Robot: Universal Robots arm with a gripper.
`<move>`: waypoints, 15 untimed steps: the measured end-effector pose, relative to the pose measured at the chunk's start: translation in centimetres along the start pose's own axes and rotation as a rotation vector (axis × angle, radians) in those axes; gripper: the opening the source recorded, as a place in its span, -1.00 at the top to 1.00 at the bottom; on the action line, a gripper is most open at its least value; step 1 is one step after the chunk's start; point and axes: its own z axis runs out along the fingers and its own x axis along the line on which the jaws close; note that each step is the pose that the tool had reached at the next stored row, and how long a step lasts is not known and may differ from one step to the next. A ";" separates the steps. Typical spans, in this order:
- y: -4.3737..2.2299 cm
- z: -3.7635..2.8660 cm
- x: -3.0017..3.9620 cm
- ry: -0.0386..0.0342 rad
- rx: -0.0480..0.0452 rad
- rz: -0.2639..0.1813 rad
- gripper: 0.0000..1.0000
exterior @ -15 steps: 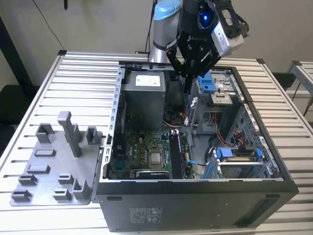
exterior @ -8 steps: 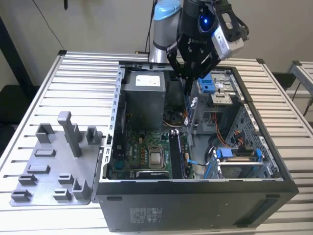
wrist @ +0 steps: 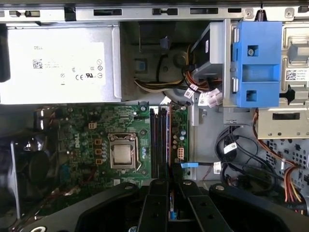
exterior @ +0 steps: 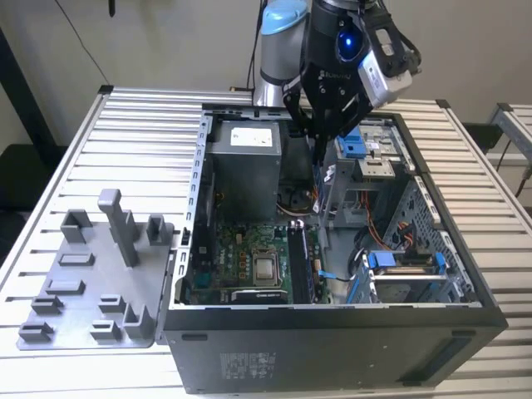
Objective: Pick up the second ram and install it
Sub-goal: 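Insert the second ram into the second slot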
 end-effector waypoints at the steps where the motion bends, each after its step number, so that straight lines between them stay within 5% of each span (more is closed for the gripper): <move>1: -0.01 0.05 0.00 0.0001 0.0001 0.001 0.73; 15: -0.03 0.92 0.00 -0.0020 0.0002 0.008 0.73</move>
